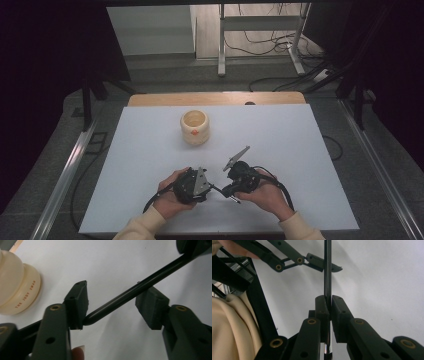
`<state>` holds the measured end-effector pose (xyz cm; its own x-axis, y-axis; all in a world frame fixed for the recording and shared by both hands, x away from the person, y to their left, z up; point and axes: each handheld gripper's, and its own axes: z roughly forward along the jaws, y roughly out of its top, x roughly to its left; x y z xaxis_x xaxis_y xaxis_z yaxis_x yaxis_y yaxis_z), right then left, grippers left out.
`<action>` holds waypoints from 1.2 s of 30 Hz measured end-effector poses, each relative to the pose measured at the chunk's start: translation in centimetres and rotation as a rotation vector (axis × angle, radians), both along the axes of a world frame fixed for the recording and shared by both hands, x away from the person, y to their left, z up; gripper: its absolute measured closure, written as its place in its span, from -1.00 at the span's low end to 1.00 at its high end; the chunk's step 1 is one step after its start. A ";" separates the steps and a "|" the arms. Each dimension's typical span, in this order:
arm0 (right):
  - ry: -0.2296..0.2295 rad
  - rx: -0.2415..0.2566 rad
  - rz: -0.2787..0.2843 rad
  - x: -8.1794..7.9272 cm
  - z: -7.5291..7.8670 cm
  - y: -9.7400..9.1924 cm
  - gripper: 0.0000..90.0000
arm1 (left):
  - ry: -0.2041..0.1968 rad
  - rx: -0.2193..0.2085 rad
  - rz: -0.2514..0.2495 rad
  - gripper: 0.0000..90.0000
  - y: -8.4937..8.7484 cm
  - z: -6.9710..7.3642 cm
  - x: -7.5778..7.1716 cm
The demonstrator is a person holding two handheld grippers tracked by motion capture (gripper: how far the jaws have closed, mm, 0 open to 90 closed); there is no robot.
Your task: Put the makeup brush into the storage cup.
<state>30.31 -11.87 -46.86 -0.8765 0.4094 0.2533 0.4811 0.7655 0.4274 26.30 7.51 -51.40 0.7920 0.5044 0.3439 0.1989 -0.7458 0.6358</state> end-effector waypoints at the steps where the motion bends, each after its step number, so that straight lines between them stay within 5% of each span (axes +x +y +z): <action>1: 0.000 0.001 -0.001 0.0 0.1 -0.1 0.85 | -0.001 0.002 0.001 0.06 0.0 0.0 0.0; 9: 0.001 0.042 -0.023 0.3 0.5 -0.8 0.81 | 0.023 0.044 -0.010 0.35 0.3 0.1 0.0; 17: 0.005 0.084 -0.084 0.7 1.1 -1.5 0.42 | 0.077 0.034 -0.054 0.60 0.5 0.2 -0.1; 24: -0.014 0.179 -0.186 1.4 1.8 -2.7 0.08 | 0.115 0.037 -0.126 0.80 0.4 0.4 -0.5; 36: -0.092 0.364 -0.339 2.2 3.3 -5.5 -0.27 | 0.111 0.010 -0.124 0.84 0.9 0.7 -0.6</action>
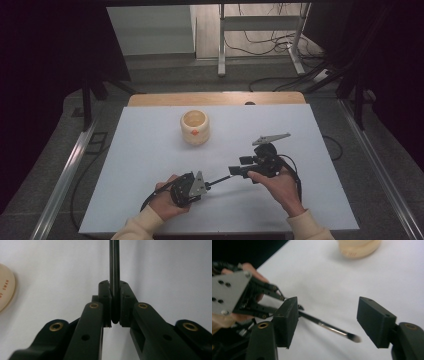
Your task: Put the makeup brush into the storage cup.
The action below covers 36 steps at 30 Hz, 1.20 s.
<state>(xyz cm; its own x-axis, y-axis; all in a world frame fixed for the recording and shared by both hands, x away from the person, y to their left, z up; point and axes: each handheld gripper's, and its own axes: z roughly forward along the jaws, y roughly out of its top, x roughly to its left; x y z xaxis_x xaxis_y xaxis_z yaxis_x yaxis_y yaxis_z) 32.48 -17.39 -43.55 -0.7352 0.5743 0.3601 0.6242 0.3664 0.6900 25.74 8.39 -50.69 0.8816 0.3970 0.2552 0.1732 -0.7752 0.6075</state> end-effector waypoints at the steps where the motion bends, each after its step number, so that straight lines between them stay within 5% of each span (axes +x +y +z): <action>1: -0.012 0.013 -0.010 0.0 0.2 -0.3 -0.29 | 0.000 -0.006 0.006 0.84 0.1 0.0 0.0; 12: -0.144 0.106 -0.090 -0.5 1.5 -4.0 -0.44 | 0.018 -0.058 0.067 0.84 1.7 0.3 0.8; 29: -0.157 0.077 -0.159 -0.9 -0.1 -7.4 -0.43 | 0.055 -0.160 0.138 0.84 3.7 0.7 1.4; 36: -0.212 0.013 -0.155 -1.4 -1.3 -8.3 -0.59 | 0.061 -0.192 0.162 0.84 4.3 0.8 1.6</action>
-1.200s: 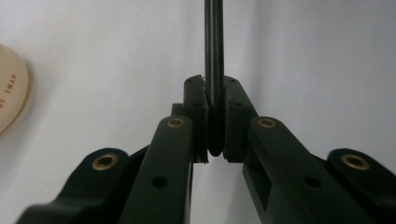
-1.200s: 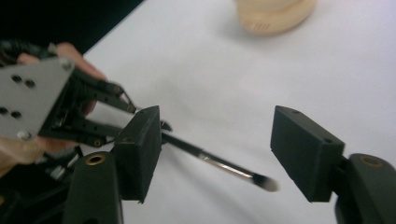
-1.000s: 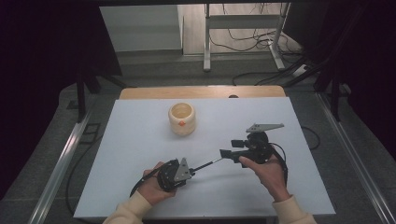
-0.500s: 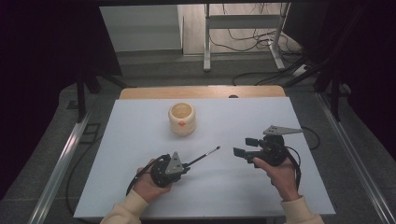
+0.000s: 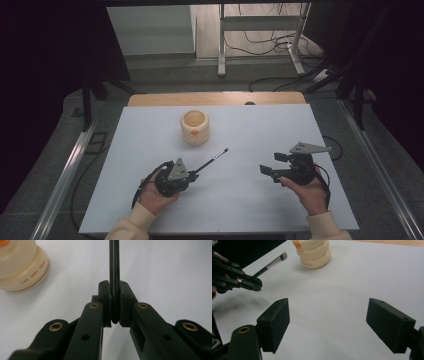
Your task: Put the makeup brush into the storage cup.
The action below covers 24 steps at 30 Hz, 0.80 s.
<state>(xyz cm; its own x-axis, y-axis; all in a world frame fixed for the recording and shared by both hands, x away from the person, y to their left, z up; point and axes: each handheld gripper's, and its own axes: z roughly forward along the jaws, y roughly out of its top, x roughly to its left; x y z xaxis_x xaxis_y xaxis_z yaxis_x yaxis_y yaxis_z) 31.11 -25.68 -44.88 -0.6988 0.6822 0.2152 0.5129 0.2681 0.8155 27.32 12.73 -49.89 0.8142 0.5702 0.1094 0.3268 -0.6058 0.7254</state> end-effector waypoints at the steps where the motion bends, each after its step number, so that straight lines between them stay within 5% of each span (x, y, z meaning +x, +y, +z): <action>1: -0.001 -0.005 0.003 0.0 -0.1 0.0 -0.59 | 0.001 -0.002 0.002 0.84 0.0 0.0 0.0; 24: -0.004 -0.093 -0.047 0.3 -2.4 -1.0 -0.63 | 0.007 -0.070 0.065 0.84 1.6 0.2 0.3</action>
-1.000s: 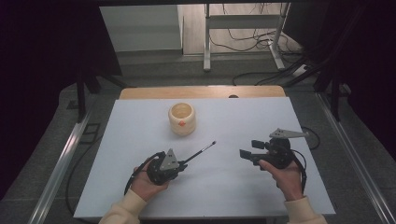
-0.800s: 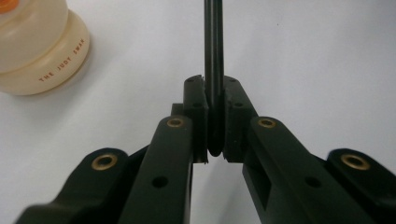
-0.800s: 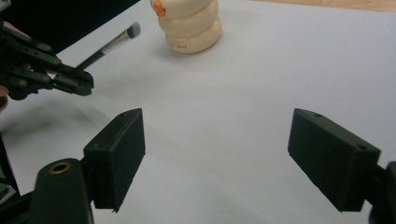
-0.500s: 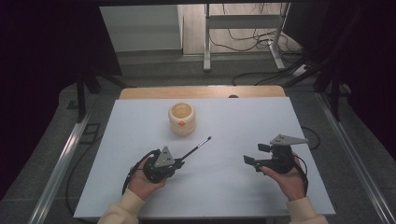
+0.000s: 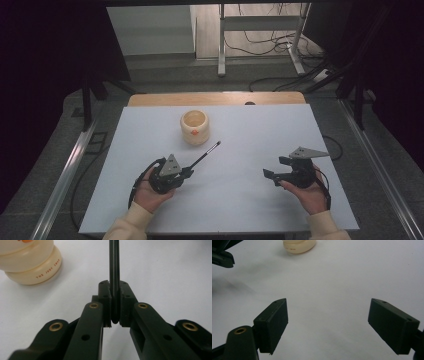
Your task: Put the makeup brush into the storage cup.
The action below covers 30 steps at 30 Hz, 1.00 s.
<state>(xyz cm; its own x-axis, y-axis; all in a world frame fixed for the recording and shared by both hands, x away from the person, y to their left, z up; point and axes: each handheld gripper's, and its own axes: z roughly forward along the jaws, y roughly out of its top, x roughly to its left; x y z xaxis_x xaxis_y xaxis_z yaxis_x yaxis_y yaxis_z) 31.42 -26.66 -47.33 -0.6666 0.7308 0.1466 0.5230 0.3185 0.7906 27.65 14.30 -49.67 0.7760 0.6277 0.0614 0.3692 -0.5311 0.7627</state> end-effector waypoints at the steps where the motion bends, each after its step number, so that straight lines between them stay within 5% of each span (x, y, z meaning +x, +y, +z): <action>1: 0.000 0.001 -0.001 0.0 0.0 0.0 -0.63 | 0.000 0.000 0.000 0.84 0.0 0.0 0.0; 15: -0.034 0.049 0.041 -0.6 0.3 1.1 -0.59 | -0.003 -0.031 -0.002 0.84 -0.4 0.3 -0.1; 30: -0.058 0.140 0.123 -1.4 0.9 5.0 -0.55 | -0.014 -0.032 -0.026 0.84 -2.1 0.4 -0.3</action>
